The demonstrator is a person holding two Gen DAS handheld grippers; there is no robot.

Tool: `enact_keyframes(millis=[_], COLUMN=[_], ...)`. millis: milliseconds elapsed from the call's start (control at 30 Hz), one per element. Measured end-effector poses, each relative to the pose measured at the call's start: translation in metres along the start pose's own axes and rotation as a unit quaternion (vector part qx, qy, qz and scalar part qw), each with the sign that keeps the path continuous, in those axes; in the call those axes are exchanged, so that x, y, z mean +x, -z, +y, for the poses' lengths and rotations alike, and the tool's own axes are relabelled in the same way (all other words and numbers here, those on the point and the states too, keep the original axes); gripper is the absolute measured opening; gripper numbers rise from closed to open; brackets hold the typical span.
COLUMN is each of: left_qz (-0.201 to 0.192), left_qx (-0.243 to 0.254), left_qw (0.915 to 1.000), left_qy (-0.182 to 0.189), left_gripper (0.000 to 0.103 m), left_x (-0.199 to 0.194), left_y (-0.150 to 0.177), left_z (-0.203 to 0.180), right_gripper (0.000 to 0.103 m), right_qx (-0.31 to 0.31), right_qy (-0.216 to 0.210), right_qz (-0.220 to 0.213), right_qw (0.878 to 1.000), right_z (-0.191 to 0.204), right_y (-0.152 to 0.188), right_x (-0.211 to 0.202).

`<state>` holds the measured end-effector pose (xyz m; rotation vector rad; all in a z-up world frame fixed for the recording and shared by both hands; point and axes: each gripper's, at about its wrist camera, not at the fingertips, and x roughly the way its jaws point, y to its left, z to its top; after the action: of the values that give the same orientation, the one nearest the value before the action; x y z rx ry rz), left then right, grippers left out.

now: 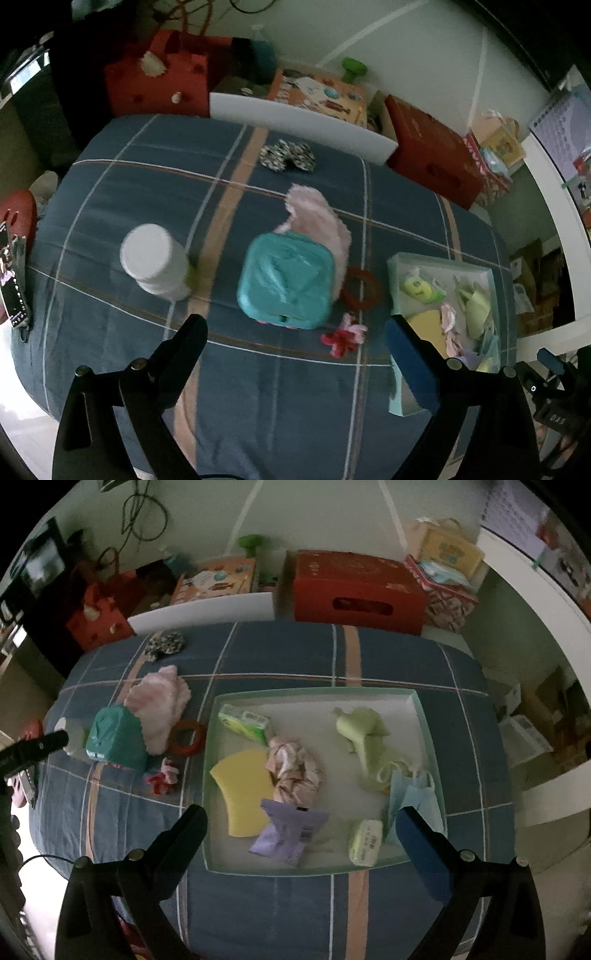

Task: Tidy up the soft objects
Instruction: 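Withdraw both tools from the tray toward the remaining pile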

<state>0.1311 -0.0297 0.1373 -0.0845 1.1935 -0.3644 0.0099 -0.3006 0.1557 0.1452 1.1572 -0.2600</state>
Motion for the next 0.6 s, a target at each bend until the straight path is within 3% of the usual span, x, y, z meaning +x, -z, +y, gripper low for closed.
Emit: enact_keyframes(millis=[267,600], left_qz=[-0.014,-0.017], left_qx=[-0.011,-0.017], left_qw=[0.9998,0.9997], left_qy=[0.002,0.009], left_gripper=[0.097,0.097], left_x=[-0.007,0.000], left_y=[-0.010,-0.030], left_z=[0.033,0.059], right_gripper=[0.103,0.103], right_qx=[0.002,-0.027], right_qy=[-0.049,-0.078], right_qz=[0.002,0.009], right_qw=[0.999,0.997], right_z=[0.033,0.081], right_y=[-0.014,-0.038], right_x=[0.008,0.022])
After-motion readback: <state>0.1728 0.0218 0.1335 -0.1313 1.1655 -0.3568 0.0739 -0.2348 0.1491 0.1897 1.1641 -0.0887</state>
